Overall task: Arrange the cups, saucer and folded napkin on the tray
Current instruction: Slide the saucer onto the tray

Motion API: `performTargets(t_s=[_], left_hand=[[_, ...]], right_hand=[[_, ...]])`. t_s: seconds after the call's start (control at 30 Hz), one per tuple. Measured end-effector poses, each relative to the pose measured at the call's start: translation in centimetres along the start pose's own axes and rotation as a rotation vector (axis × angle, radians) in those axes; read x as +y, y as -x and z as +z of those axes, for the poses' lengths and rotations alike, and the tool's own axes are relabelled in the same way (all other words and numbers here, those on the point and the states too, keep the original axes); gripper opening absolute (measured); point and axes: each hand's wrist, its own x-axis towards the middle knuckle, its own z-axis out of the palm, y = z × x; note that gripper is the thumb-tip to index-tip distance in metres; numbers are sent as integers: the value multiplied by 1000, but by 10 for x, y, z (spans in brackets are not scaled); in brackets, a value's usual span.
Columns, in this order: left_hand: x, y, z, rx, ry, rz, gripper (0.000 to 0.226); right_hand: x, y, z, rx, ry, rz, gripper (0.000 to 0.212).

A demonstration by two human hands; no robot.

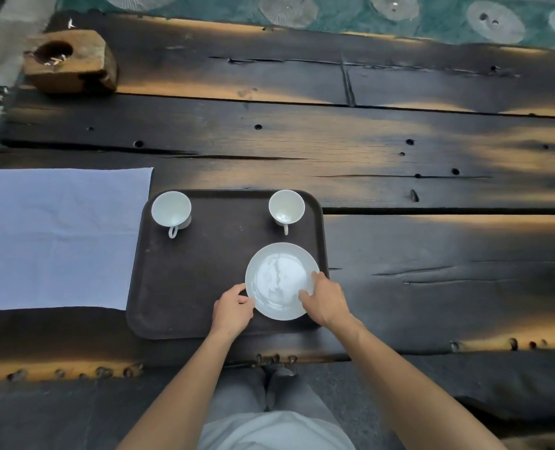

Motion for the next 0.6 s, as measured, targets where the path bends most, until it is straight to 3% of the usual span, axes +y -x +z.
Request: performTargets(t_s=[0.23, 0.6], left_hand=[[-2, 10, 10, 36, -45, 14, 43], [-5, 8, -18, 77, -76, 36, 42]], right_hand=[[9, 0, -7, 9, -81, -46, 56], [-29, -5, -3, 37, -51, -241, 45]])
